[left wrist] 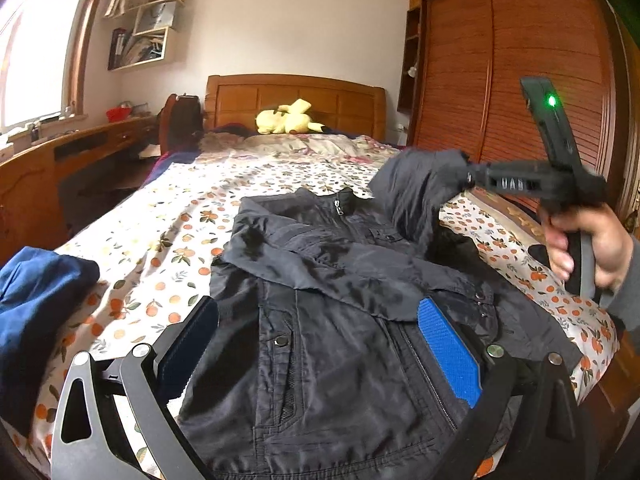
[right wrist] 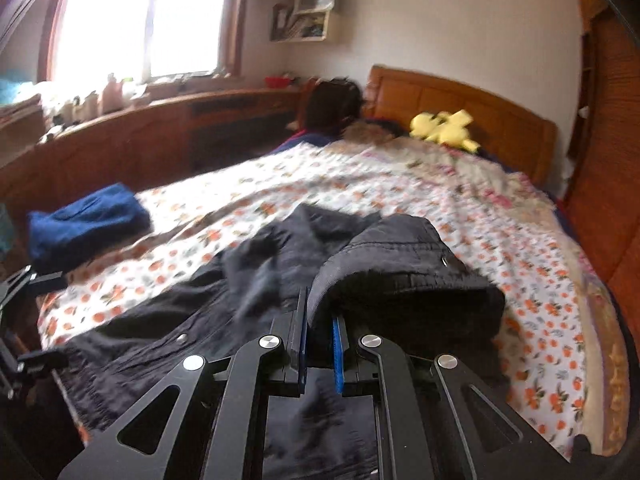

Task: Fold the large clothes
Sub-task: 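Open the right tool on the folded sleeve and lift it away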

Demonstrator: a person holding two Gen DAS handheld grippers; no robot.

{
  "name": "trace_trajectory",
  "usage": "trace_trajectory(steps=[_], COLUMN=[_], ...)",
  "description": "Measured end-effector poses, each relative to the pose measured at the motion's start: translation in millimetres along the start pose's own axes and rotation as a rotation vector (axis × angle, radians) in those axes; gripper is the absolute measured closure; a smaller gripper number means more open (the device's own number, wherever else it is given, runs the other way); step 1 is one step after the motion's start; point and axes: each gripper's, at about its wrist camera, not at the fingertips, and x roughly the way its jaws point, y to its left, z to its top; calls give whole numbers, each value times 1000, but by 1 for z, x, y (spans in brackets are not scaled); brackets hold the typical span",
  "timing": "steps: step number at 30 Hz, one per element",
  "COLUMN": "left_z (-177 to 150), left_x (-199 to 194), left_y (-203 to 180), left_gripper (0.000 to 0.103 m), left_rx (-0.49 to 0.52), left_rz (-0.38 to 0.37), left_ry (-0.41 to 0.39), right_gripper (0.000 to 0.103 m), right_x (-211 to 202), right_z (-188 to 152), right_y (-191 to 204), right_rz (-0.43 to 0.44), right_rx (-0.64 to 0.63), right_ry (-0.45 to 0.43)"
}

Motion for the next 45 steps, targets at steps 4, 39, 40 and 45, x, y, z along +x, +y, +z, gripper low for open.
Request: trace_trajectory(steps=[4,39,40,45], left_z=[-1,3,7,23], left_x=[1,78,86,119], left_y=[2,-63,-67,-82], left_gripper=[3,3,3,3], left_rx=[-6,118,118,135], left_rz=[-1,-32,-37,-38], left_ry=[5,189,199,223], right_gripper=[92,66,66,66], right_x=[15,45,45,44], right_z=[-16,-164,-165,-166], right_y=[17,-29,-30,-29], right_rz=[49,-70,-65,-72], right_rx=[-4,170,176,171], right_ry=[77,156,153,145])
